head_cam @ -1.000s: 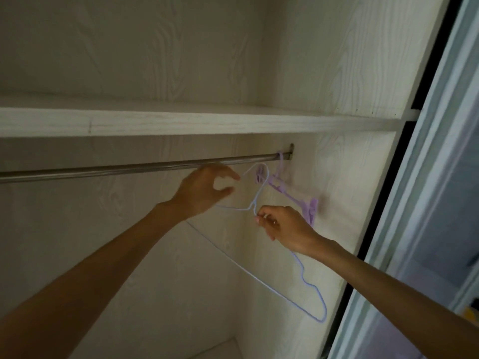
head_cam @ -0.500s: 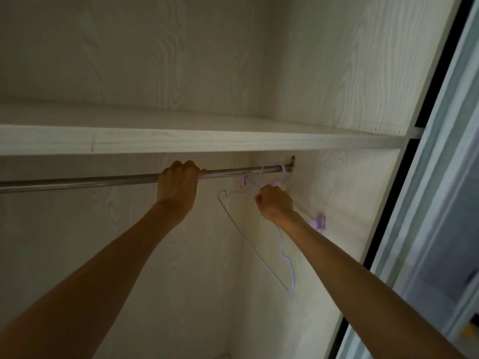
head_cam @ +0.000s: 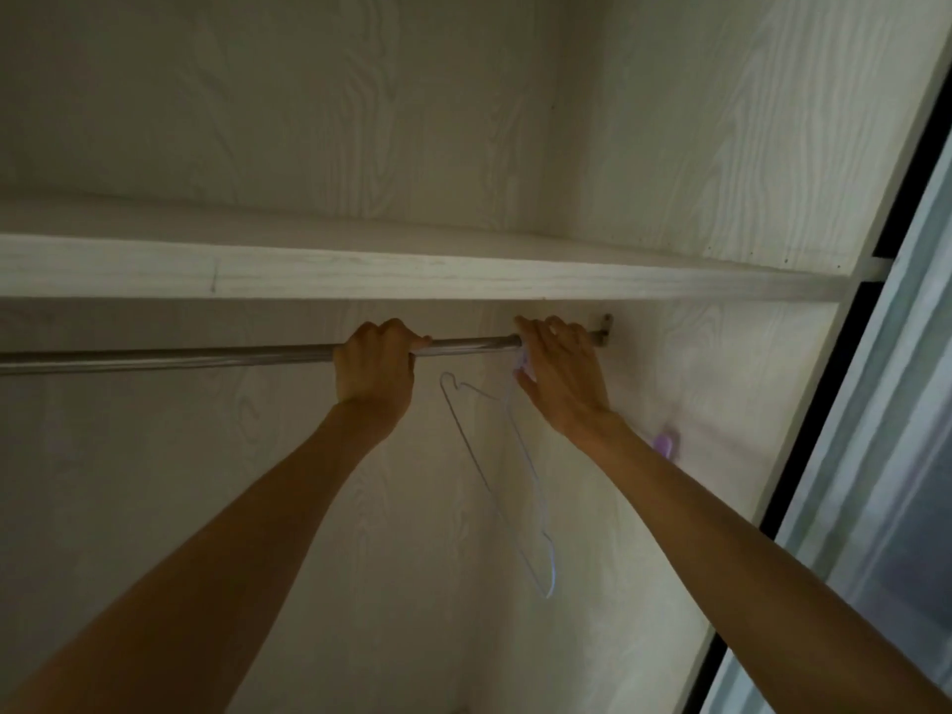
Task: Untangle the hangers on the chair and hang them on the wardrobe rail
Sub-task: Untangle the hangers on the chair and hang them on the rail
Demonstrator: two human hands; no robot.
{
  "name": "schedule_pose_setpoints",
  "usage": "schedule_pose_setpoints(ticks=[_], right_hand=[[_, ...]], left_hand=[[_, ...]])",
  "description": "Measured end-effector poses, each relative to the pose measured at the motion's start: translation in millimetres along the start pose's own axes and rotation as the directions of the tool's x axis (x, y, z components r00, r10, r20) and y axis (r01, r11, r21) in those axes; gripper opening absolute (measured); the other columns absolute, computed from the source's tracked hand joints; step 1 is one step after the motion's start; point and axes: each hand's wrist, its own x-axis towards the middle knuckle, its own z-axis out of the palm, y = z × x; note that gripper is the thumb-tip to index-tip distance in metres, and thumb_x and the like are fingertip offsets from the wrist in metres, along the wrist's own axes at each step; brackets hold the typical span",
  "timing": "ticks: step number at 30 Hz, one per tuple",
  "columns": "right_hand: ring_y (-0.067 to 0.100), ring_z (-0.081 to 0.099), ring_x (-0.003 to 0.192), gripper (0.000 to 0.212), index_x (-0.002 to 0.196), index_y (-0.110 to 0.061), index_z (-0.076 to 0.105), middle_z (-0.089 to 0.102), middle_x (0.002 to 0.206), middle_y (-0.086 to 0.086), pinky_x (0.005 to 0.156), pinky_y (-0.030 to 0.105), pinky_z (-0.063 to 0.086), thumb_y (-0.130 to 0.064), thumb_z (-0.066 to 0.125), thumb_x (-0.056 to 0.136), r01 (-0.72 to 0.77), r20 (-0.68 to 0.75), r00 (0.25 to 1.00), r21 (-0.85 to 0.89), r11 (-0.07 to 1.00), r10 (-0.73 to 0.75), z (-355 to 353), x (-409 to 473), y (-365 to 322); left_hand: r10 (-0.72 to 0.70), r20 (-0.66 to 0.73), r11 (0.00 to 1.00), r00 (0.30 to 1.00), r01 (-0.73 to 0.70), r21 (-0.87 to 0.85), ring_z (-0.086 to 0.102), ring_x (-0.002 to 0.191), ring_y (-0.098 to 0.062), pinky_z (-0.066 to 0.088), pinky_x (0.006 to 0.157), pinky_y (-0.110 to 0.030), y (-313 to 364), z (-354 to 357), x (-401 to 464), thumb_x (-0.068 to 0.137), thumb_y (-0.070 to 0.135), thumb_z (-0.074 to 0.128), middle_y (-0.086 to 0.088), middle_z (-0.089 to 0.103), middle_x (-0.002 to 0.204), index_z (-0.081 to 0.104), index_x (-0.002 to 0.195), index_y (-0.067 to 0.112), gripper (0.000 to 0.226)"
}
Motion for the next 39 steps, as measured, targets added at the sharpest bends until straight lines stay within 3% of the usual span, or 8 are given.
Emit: schedule_pose_setpoints(ticks=[4,9,11,22,27,31,34,39], right_hand=[[0.025,0.059,0.11,0.052,0.122,-0.012,0.06,0.065,0.115,0.008,0.097,0.039,0.019,-0.031,0.073,0.075,0.018,0.01,1.0,-0.05,0.999,-0.018,3.8,14.5,-10.6],[0.028,0.059,0.105,0.039,0.108,-0.018,0.066,0.065,0.109,0.005,0.094,0.044,0.044,-0.022,0.077,0.071,0.004,0.011,1.0,0.035,0.999,-0.004,19.2,17.2,6.8],[0.03,0.059,0.105,0.038,0.106,-0.015,0.068,0.065,0.111,0.008,0.093,0.038,0.04,-0.02,0.077,0.069,0.028,-0.022,0.999,0.006,1.0,-0.028,19.2,15.5,20.2],[0.033,0.055,0.111,0.056,0.119,-0.018,0.062,0.061,0.121,0.012,0.093,0.039,0.028,-0.023,0.08,0.067,-0.059,0.123,0.991,0.005,0.998,0.058,18.6,7.0,70.0],[0.033,0.057,0.107,0.055,0.119,-0.016,0.062,0.063,0.116,0.01,0.095,0.039,0.036,-0.018,0.079,0.068,0.006,0.022,1.0,0.132,0.991,-0.009,15.5,-0.8,60.4],[0.027,0.062,0.095,0.04,0.1,-0.017,0.068,0.065,0.103,0.004,0.092,0.035,0.043,-0.012,0.081,0.063,0.193,-0.041,0.981,0.221,0.956,-0.189,-5.5,-16.8,50.1],[0.027,0.063,0.092,0.035,0.101,-0.015,0.068,0.065,0.103,0.005,0.082,0.035,0.051,-0.011,0.077,0.068,0.271,0.043,0.954,0.3,0.915,-0.296,-31.8,-48.9,38.0],[0.019,0.063,0.098,0.028,0.113,-0.017,0.064,0.064,0.109,0.001,0.076,0.027,0.049,-0.018,0.064,0.085,0.116,0.225,0.948,0.413,0.903,-0.225,-71.5,-126.6,16.2]], left_hand=[[-0.016,0.006,1.0,1.0,0.016,0.0,0.061,0.096,-0.021,0.037,0.064,-0.028,2.2,-2.8,0.4,0.095,0.028,0.051,-0.004,0.067,0.106,0.065,0.115,0.026,0.025],[-0.001,-0.002,1.0,1.0,0.001,-0.013,0.06,0.094,-0.021,0.042,0.066,-0.029,-0.7,-0.4,1.7,0.095,0.023,0.052,-0.003,0.067,0.105,0.064,0.117,0.027,0.026],[0.001,-0.005,1.0,1.0,-0.001,-0.019,0.061,0.093,-0.02,0.045,0.067,-0.03,-0.9,-0.3,2.4,0.095,0.024,0.052,-0.002,0.068,0.104,0.064,0.116,0.028,0.025],[0.029,-0.065,0.999,0.997,-0.026,0.041,0.06,0.087,-0.018,0.036,0.058,-0.025,4.8,-2.8,-5.8,0.096,0.025,0.05,0.0,0.069,0.1,0.066,0.115,0.025,0.025],[0.03,-0.031,1.0,0.999,-0.03,0.0,0.06,0.094,-0.02,0.041,0.061,-0.025,7.3,-6.8,-6.7,0.094,0.018,0.053,-0.002,0.067,0.108,0.063,0.121,0.026,0.029],[0.135,-0.012,0.991,0.991,-0.135,-0.017,0.06,0.112,-0.023,0.049,0.091,-0.034,10.2,-14.3,-19.6,0.082,-0.004,0.061,-0.003,0.062,0.126,0.057,0.128,0.02,0.052],[0.202,-0.094,0.977,0.975,-0.207,-0.051,0.067,0.098,-0.024,0.056,0.08,-0.035,22.3,-19.8,-55.6,0.066,-0.006,0.071,-0.003,0.069,0.112,0.066,0.114,0.017,0.053],[0.175,0.167,0.966,0.97,-0.136,-0.218,0.064,0.101,-0.015,0.054,0.078,-0.031,35.4,-22.2,-129.3,0.09,0.005,0.049,0.008,0.061,0.123,0.057,0.124,0.027,0.042]])
